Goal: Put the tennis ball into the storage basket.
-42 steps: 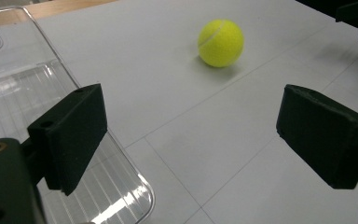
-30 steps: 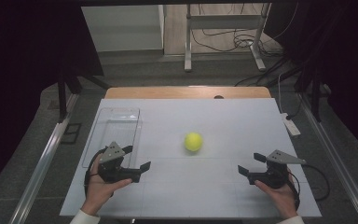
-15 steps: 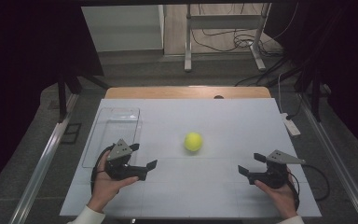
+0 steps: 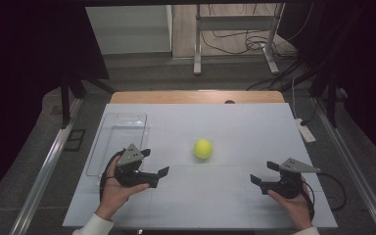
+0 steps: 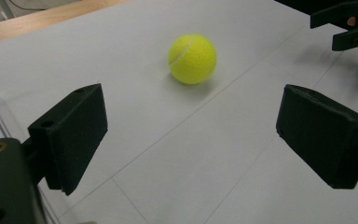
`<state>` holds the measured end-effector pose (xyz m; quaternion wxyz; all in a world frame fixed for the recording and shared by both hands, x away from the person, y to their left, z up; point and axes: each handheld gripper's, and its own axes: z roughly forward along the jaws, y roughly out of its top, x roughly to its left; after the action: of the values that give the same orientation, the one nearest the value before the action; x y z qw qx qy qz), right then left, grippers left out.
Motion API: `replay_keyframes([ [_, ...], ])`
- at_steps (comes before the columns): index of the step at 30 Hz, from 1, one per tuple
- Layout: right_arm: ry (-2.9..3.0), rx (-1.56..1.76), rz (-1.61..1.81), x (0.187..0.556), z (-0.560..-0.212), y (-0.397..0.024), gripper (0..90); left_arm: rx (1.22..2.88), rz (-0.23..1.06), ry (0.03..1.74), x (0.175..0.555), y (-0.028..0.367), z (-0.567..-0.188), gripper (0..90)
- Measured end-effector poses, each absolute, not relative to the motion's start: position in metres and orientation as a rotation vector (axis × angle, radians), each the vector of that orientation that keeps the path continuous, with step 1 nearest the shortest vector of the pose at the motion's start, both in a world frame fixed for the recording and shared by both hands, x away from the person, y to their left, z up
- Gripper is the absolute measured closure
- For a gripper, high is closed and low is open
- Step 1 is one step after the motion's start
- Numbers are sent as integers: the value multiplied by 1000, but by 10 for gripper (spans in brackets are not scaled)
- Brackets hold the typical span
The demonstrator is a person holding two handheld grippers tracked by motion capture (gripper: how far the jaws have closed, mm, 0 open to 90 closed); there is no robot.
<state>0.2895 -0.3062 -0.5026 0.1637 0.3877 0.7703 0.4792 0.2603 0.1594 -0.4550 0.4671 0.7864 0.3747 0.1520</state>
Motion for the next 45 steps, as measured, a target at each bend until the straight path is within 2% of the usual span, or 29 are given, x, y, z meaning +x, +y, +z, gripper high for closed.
replay_keyframes([
  [45, 2194, 1117, 1362, 287, -504, -311, 111, 1994, 325, 855, 283, 123, -449, 93],
])
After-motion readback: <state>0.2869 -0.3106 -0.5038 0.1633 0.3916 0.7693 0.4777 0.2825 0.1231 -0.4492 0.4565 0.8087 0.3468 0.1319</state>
